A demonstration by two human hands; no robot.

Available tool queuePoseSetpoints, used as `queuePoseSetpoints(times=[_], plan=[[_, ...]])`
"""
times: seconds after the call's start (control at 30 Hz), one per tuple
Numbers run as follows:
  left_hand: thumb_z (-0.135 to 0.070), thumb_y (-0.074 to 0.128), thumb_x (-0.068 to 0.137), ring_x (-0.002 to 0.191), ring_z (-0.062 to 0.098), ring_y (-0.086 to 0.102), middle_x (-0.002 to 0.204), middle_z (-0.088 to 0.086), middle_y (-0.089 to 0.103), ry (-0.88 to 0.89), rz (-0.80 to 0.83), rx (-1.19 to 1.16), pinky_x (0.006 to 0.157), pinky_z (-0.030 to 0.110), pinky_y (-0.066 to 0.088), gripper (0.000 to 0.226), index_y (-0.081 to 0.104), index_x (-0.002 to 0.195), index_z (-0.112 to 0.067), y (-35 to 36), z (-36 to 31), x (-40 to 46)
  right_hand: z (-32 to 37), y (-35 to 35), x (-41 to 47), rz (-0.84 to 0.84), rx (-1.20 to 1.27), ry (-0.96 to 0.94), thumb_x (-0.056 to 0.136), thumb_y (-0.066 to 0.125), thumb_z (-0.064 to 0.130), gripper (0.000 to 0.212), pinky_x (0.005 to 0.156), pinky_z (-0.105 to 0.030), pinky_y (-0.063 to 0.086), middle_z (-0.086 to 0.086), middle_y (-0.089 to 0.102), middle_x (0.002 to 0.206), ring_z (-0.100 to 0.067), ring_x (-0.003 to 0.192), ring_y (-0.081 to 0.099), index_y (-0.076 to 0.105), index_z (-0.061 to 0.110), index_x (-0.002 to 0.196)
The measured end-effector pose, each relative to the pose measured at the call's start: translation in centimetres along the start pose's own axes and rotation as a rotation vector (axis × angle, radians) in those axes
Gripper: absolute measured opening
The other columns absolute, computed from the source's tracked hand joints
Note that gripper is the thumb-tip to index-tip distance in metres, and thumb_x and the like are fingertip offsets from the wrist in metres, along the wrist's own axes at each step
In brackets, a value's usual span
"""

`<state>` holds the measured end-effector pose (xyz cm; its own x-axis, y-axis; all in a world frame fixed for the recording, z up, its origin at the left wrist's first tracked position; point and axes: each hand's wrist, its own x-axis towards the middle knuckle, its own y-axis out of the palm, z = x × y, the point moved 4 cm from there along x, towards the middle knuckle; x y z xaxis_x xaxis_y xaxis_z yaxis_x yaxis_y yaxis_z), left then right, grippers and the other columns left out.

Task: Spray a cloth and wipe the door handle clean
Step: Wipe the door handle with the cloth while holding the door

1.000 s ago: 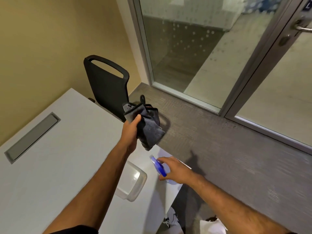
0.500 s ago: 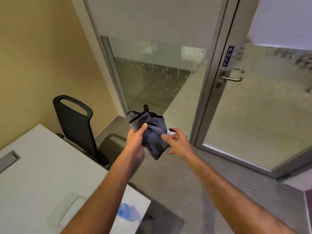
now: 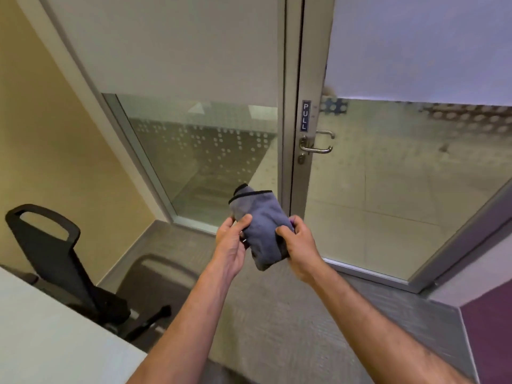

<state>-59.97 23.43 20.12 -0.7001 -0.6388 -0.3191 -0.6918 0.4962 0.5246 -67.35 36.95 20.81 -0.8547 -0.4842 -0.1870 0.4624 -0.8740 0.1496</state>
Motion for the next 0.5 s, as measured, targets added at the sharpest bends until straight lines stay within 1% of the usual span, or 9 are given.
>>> queuePoseSetpoints(times=[0.07, 0.13, 0.2, 0.23, 0.3, 0.37, 0.4, 0.43, 0.5], plan=[[0.002, 0.069, 0.086, 0.095, 0.032, 0.072, 0.112, 0.024, 0.072, -0.015, 0.028, 0.02, 0.08, 0.039, 0.061, 0.039, 0.063, 0.125, 0.001, 1.3, 0.7, 1.9, -0.4, -0.7, 1.7, -0.034, 0.02, 0.01, 0.085, 0.054, -0.005, 0.02, 0.059, -0.031, 0.036, -0.005, 0.052, 0.071, -0.018, 0.07, 0.045, 0.047, 0.014, 0.086], [0.007, 0.067, 0.085, 0.091, 0.029, 0.075, 0.11, 0.023, 0.074, -0.034, 0.023, 0.049, 0.073, 0.035, 0.062, 0.038, 0.063, 0.123, 0.0, 2.3, 1.3, 4.2, -0.6, -1.4, 3.3, -0.057, 0.014, 0.019, 0.085, 0.053, -0.007, 0.023, 0.064, -0.031, 0.044, -0.005, 0.062, 0.079, -0.018, 0.075, 0.055, 0.051, 0.013, 0.096], [0.011, 0.067, 0.084, 0.091, 0.028, 0.076, 0.108, 0.021, 0.076, -0.044, 0.029, 0.099, 0.07, 0.033, 0.061, 0.04, 0.063, 0.122, 0.0, 3.3, 1.7, 6.5, -0.6, -2.2, 5.4, -0.056, -0.035, 0.057, 0.086, 0.054, -0.008, 0.035, 0.073, -0.03, 0.053, -0.004, 0.069, 0.095, -0.016, 0.084, 0.065, 0.051, 0.014, 0.113], [0.011, 0.068, 0.084, 0.092, 0.027, 0.077, 0.106, 0.018, 0.077, -0.045, 0.042, 0.138, 0.07, 0.032, 0.061, 0.04, 0.064, 0.122, -0.001, 3.8, 1.9, 7.7, -0.8, -2.6, 6.7, -0.058, -0.081, 0.089, 0.085, 0.056, -0.008, 0.042, 0.077, -0.031, 0.055, -0.004, 0.069, 0.099, -0.016, 0.089, 0.066, 0.05, 0.016, 0.119], [0.009, 0.069, 0.085, 0.094, 0.028, 0.077, 0.103, 0.014, 0.079, -0.056, 0.079, 0.238, 0.073, 0.035, 0.061, 0.037, 0.066, 0.118, -0.006, 4.8, 2.3, 10.5, -1.1, -3.8, 9.6, -0.107, -0.171, 0.128, 0.082, 0.06, -0.006, 0.056, 0.082, -0.036, 0.055, -0.004, 0.064, 0.099, -0.017, 0.088, 0.063, 0.045, 0.019, 0.13], [0.005, 0.07, 0.085, 0.1, 0.03, 0.075, 0.105, 0.011, 0.079, -0.07, 0.138, 0.349, 0.087, 0.043, 0.06, 0.035, 0.068, 0.116, -0.011, 5.8, 2.4, 13.6, -0.7, -5.1, 12.7, -0.231, -0.253, 0.061, 0.077, 0.067, 0.002, 0.07, 0.089, -0.04, 0.053, -0.001, 0.059, 0.106, -0.019, 0.095, 0.061, 0.039, 0.023, 0.139], [0.003, 0.071, 0.084, 0.103, 0.03, 0.075, 0.107, 0.01, 0.079, -0.072, 0.184, 0.415, 0.093, 0.048, 0.058, 0.036, 0.069, 0.116, -0.014, 6.5, 2.2, 15.2, -0.2, -5.6, 14.2, -0.283, -0.308, 0.01, 0.075, 0.073, 0.01, 0.078, 0.095, -0.039, 0.052, 0.002, 0.056, 0.117, -0.019, 0.107, 0.059, 0.036, 0.027, 0.142], [0.002, 0.072, 0.084, 0.104, 0.03, 0.074, 0.108, 0.009, 0.079, -0.069, 0.239, 0.481, 0.097, 0.052, 0.056, 0.035, 0.07, 0.115, -0.015, 7.3, 2.0, 16.9, 0.3, -6.0, 15.7, -0.295, -0.366, -0.038, 0.074, 0.078, 0.019, 0.086, 0.103, -0.038, 0.047, 0.006, 0.049, 0.131, -0.016, 0.12, 0.051, 0.031, 0.031, 0.146], [0.002, 0.071, 0.085, 0.104, 0.03, 0.074, 0.107, 0.01, 0.079, -0.069, 0.353, 0.584, 0.1, 0.055, 0.054, 0.033, 0.071, 0.113, -0.013, 9.0, 1.6, 19.8, 1.4, -6.4, 18.9, -0.22, -0.433, -0.067, 0.071, 0.084, 0.033, 0.107, 0.114, -0.036, 0.033, 0.011, 0.033, 0.149, -0.009, 0.137, 0.032, 0.018, 0.033, 0.155]])
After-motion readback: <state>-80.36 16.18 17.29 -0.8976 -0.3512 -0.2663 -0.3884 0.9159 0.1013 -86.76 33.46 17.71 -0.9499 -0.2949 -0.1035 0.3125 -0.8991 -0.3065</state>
